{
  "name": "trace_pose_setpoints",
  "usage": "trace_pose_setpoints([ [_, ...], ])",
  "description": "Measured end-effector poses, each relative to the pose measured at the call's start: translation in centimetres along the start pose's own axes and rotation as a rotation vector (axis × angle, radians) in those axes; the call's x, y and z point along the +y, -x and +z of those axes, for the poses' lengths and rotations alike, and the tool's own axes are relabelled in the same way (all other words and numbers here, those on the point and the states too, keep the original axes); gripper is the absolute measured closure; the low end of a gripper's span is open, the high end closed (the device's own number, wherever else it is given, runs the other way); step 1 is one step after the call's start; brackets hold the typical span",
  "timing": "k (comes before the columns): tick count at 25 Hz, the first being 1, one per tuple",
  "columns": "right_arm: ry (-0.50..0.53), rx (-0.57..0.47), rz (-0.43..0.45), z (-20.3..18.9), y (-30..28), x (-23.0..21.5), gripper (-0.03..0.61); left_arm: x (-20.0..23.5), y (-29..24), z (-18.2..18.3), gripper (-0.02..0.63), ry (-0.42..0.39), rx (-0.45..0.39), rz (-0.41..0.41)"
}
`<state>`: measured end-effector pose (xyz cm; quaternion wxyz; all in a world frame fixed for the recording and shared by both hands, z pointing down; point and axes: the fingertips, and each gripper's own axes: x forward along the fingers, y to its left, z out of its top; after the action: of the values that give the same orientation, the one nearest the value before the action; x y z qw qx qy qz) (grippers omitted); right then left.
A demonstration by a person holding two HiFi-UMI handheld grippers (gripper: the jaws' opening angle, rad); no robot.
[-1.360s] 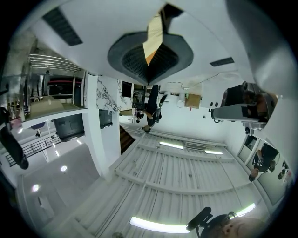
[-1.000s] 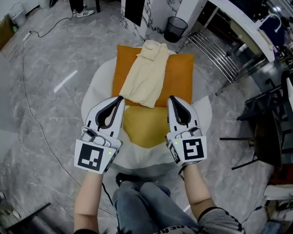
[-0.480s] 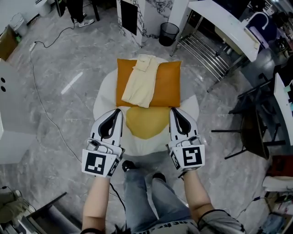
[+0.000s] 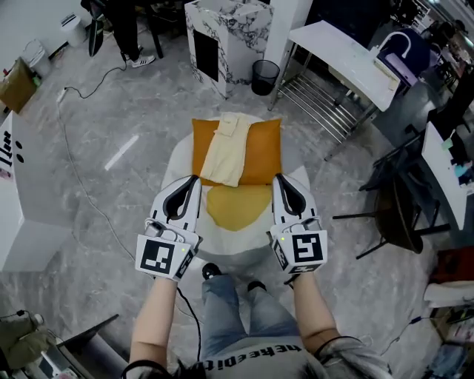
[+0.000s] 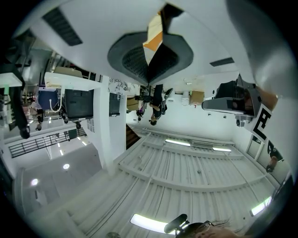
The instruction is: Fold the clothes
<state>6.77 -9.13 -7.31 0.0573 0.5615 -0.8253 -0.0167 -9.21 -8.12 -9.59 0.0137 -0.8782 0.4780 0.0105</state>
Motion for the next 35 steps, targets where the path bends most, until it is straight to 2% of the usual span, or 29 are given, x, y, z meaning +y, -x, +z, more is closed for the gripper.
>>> trace_pose_setpoints([
  [2,0.003,-0.014,-0.007,1.8,0.7,-0.2,0.578,-0.4,0.1,1.9,0.611,-0.014,0.008,-0.007],
  [7,0.019,-0.041,-0.032,5.4,2.2,-0.9,0.578,-1.5,0.1,6.0,0.611,-0.03,-0.071,-0.036],
  [12,0.019,-0.06,-0.039,6.5,6.3,-1.2,0.578,-4.9,1.9,8.0,0.611,-0.054,-0.095,-0.054],
  [16,0.016,-0.075,-0.053,8.4,6.6,-1.6,0.577,-5.2,1.6,10.1,0.611,-0.07,-0.117,-0.067],
  [25,0.007,-0.102,-0.044,9.9,8.8,-2.4,0.577,-7.6,2.8,12.5,0.611,-0.092,-0.148,-0.043],
  [35,0.02,-0.125,0.005,10.5,12.5,-2.1,0.577,-10.7,5.2,13.4,0.611,-0.087,-0.172,0.011],
])
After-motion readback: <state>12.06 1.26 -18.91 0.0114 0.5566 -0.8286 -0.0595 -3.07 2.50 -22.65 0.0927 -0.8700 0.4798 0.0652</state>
